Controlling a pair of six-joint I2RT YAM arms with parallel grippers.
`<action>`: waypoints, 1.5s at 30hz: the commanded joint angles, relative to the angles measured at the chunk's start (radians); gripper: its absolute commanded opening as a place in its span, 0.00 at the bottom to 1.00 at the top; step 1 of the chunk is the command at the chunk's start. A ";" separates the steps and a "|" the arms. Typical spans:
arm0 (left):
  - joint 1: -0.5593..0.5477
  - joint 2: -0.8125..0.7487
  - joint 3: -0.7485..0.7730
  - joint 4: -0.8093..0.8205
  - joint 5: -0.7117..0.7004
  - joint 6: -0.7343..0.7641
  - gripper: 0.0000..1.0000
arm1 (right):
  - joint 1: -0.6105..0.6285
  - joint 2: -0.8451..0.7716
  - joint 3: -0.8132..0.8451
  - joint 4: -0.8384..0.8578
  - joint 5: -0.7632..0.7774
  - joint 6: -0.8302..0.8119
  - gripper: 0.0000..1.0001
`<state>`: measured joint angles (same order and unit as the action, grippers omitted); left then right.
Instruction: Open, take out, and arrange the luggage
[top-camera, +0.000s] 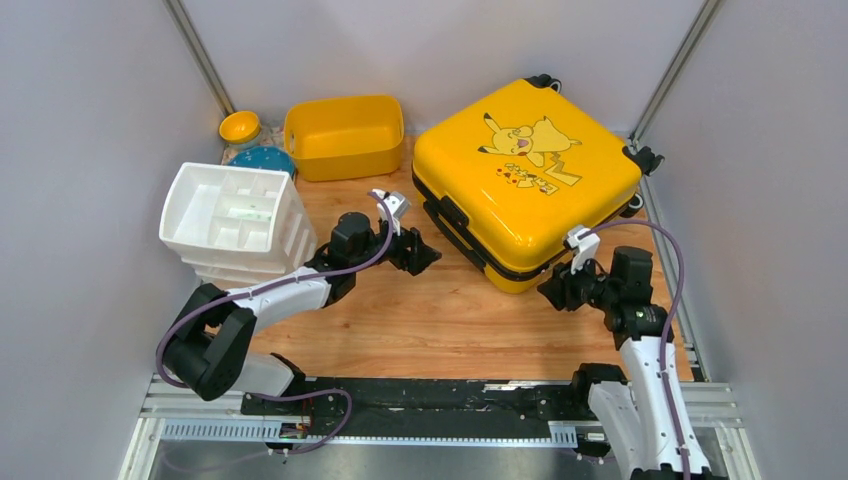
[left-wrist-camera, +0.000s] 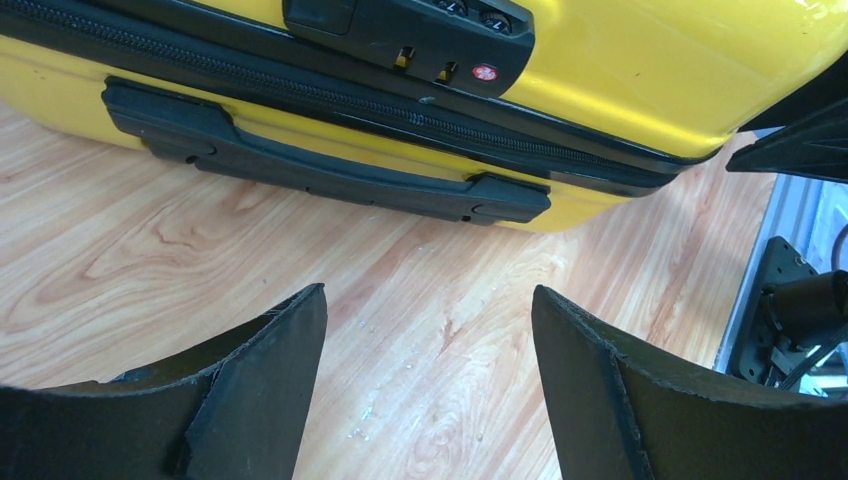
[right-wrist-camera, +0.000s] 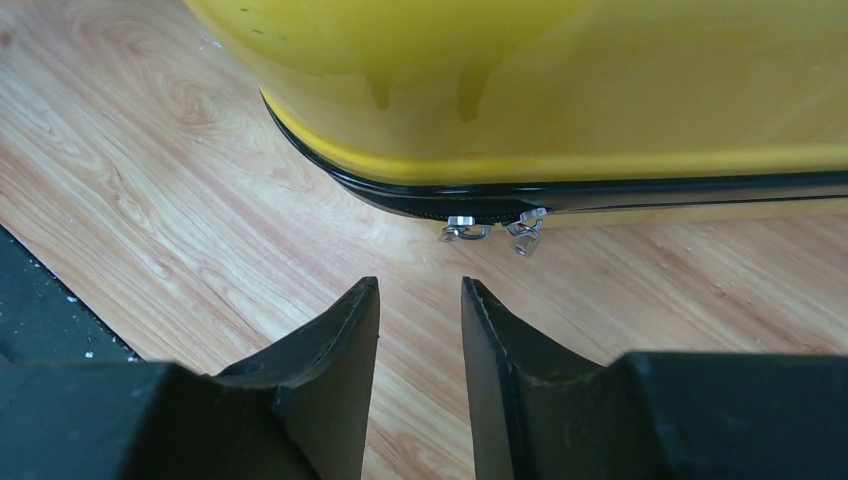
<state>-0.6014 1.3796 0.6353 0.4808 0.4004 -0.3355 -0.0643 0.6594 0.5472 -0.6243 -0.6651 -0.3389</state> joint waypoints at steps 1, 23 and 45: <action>0.003 -0.027 -0.011 0.059 -0.028 -0.016 0.83 | 0.035 0.022 0.000 0.079 0.060 0.004 0.39; 0.014 -0.039 -0.014 0.033 -0.043 0.015 0.80 | 0.139 0.051 -0.033 0.267 0.167 0.212 0.00; -0.054 0.140 0.047 0.124 -0.008 -0.062 0.74 | 0.555 -0.011 -0.055 0.309 0.393 0.325 0.00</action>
<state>-0.6296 1.4952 0.6369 0.5350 0.3763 -0.3660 0.3580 0.6510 0.4995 -0.4572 -0.3248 -0.0963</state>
